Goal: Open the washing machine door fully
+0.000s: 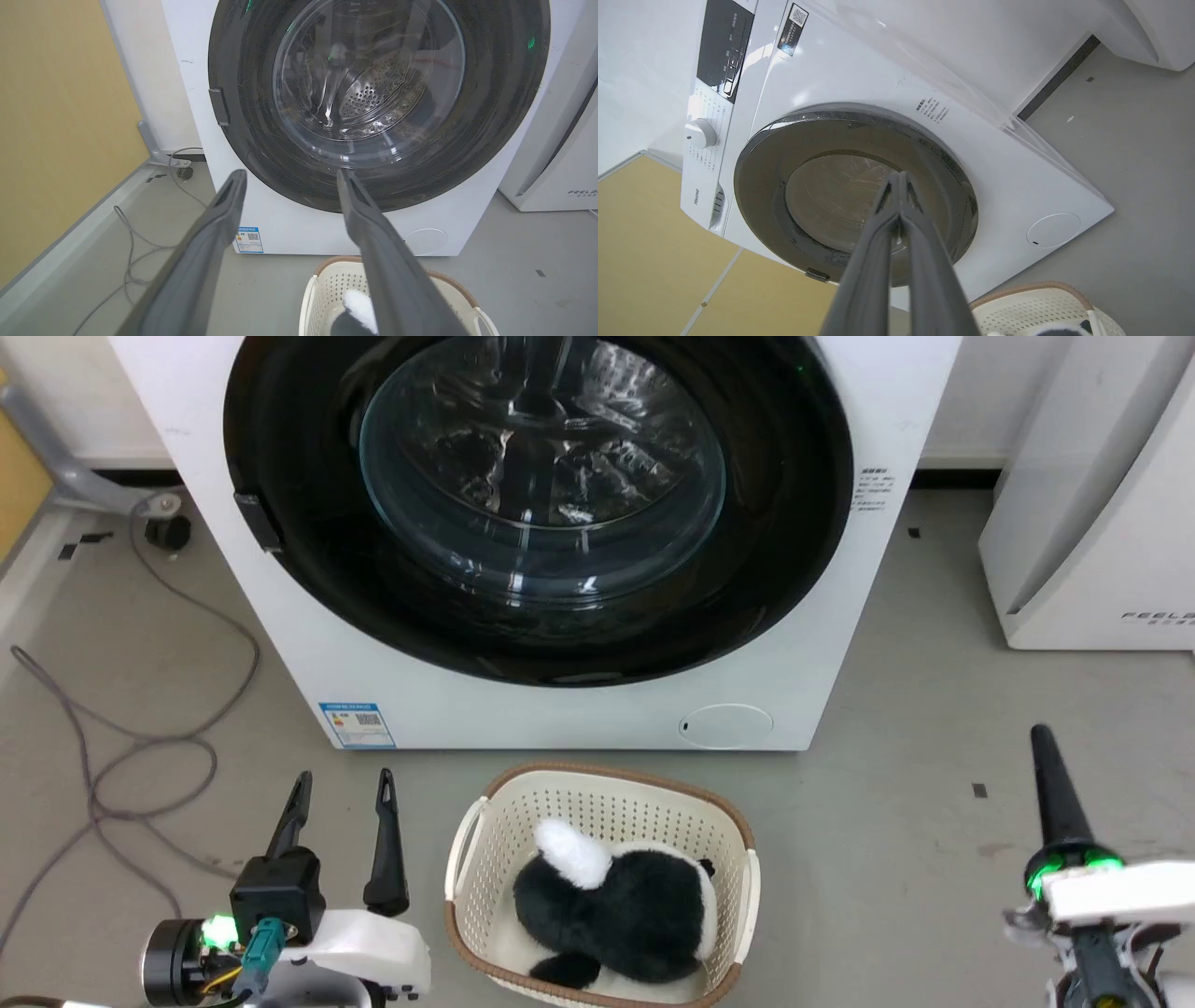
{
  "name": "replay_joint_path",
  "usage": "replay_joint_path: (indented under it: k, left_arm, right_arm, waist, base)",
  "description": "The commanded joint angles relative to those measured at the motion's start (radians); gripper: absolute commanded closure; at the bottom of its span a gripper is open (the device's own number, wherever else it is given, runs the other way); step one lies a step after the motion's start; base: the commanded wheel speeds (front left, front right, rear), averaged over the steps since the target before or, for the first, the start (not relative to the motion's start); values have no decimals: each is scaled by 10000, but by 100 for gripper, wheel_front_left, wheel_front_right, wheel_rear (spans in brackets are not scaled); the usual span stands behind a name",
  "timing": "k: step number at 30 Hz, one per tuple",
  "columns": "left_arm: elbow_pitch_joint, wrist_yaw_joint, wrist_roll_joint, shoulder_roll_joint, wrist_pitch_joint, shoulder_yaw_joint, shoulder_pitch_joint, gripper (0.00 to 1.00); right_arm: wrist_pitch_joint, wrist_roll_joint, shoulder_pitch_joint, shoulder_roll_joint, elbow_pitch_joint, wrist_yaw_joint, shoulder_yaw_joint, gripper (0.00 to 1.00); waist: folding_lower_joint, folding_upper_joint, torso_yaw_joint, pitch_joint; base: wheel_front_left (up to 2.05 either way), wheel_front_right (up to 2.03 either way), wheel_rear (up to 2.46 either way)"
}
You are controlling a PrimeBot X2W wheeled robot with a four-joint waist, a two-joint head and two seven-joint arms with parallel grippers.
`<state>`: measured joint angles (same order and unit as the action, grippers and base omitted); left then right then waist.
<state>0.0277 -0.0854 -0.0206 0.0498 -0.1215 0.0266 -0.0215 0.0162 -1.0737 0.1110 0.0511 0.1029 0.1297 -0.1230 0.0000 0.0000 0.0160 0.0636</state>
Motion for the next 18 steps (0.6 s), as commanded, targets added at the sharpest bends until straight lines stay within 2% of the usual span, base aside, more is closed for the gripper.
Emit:
replay_joint_path:
  k: [1,8,18]
  left_arm:
    - [10,-47,-16,4,-88,32,-183,0]
    - [-26,-102,-1,4,-235,76,-510,0]
    - [-72,-275,-108,4,-443,253,-1070,0]
  right_arm:
    - [-62,-408,285,1,115,6,-103,100]
    - [-430,-1566,1380,291,876,6,-544,100]
    - [-550,-2950,3432,1159,2365,7,-763,100]
  waist:
    - [0,0,32,75]
    - [0,0,182,557]
    - [0,0,507,1468]
  base:
    - [0,0,0]
    - [0,0,0]
    - [0,0,0]
